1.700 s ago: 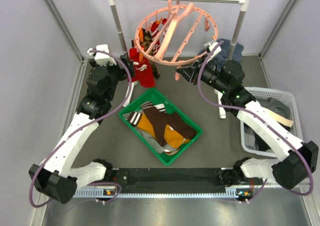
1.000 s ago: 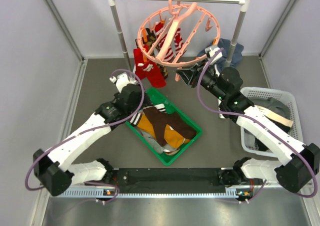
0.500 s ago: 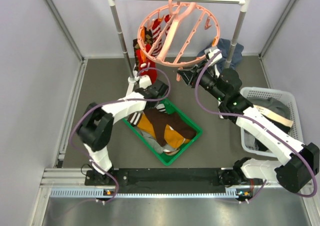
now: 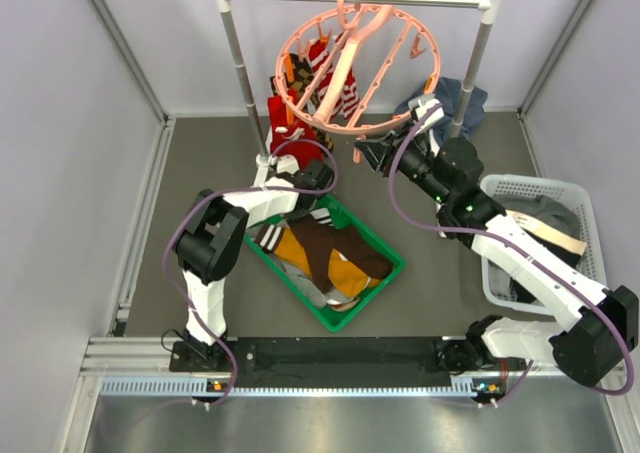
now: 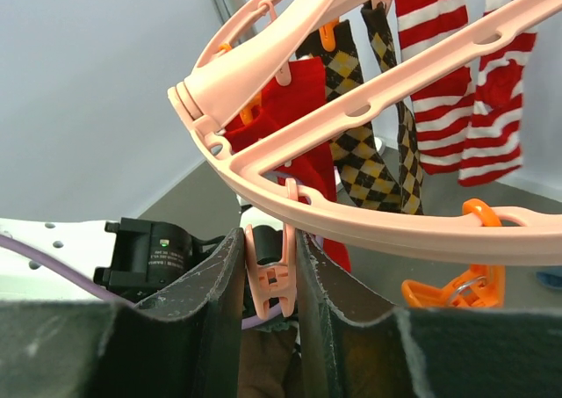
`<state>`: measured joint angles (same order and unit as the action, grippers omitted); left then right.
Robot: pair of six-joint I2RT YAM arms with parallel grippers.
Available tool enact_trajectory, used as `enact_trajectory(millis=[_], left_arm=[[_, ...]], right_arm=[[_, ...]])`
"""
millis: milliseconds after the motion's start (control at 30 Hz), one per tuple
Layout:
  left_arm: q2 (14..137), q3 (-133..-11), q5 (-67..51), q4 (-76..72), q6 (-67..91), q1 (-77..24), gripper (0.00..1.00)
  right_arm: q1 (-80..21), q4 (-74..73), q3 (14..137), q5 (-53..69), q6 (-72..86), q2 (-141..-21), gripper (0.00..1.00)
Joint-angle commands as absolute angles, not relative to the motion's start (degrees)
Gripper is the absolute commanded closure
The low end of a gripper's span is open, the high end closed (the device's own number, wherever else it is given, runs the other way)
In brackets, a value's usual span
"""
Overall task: Clip the socks to the hanger
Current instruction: Pick up the sock from the bin.
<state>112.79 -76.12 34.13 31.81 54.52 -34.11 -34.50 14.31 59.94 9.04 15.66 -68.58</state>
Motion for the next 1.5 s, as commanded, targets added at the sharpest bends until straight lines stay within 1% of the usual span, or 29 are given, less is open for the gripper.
enact_trajectory(millis=[0, 33, 133, 167, 500, 667, 767, 800, 867, 967, 1167, 1300, 1467], left_arm=[[114.52, -76.82, 30.41, 33.92, 54.93, -34.19, 0.74], [114.09, -76.64, 30.41, 34.36, 54.93, -34.19, 0.82], [111.28, -76.55, 30.32, 35.15, 54.32, -34.28, 0.99], [110.40, -76.73, 30.32, 35.94, 54.32, -34.28, 1.00], [90.82, -73.22, 34.19, 34.28, 50.90, -35.59, 1.00], [82.46, -69.62, 32.79, 29.45, 46.68, -37.00, 1.00], [76.22, -64.88, 31.39, 22.70, 42.29, -38.41, 1.00], [72.81, -63.30, 30.42, 17.28, 39.14, -38.76, 1.00], [67.80, -58.20, 27.62, 11.20, 35.70, -39.64, 1.00], [62.34, -52.57, 23.92, 0.73, 28.32, -40.78, 1.00], [58.62, -46.24, 13.90, -13.94, 19.08, -43.50, 1.00], [59.59, -43.51, 9.76, -22.31, 12.41, -45.52, 1.00], [61.96, -41.84, 3.44, -32.77, 7.74, -46.49, 1.00]], right_arm=[[-35.95, 9.76, 58.10, 10.90, 15.03, -68.38, 1.00], [-35.95, 9.67, 58.10, 10.81, 14.94, -68.20, 1.00], [-36.03, 9.58, 58.01, 10.72, 14.94, -68.20, 1.00], [-35.95, 9.58, 58.09, 10.64, 14.85, -68.20, 1.00], [-35.95, 9.23, 58.45, 9.76, 15.03, -67.41, 1.00], [-36.03, 8.53, 59.33, 9.32, 15.12, -66.97, 1.00], [-35.95, 7.65, 59.85, 8.97, 15.64, -66.71, 1.00], [-36.03, 7.73, 59.85, 8.96, 15.91, -66.62, 1.00], [-35.95, 7.82, 59.94, 9.14, 16.78, -66.36, 1.00], [-35.95, 7.21, 60.82, 10.01, 17.40, -66.27, 1.00], [-35.95, 7.21, 61.52, 11.77, 19.59, -65.92, 1.00], [-35.95, 7.12, 62.40, 13.62, 21.18, -65.66, 1.00], [-36.03, 8.61, 61.88, 15.20, 23.20, -65.30, 1.00]])
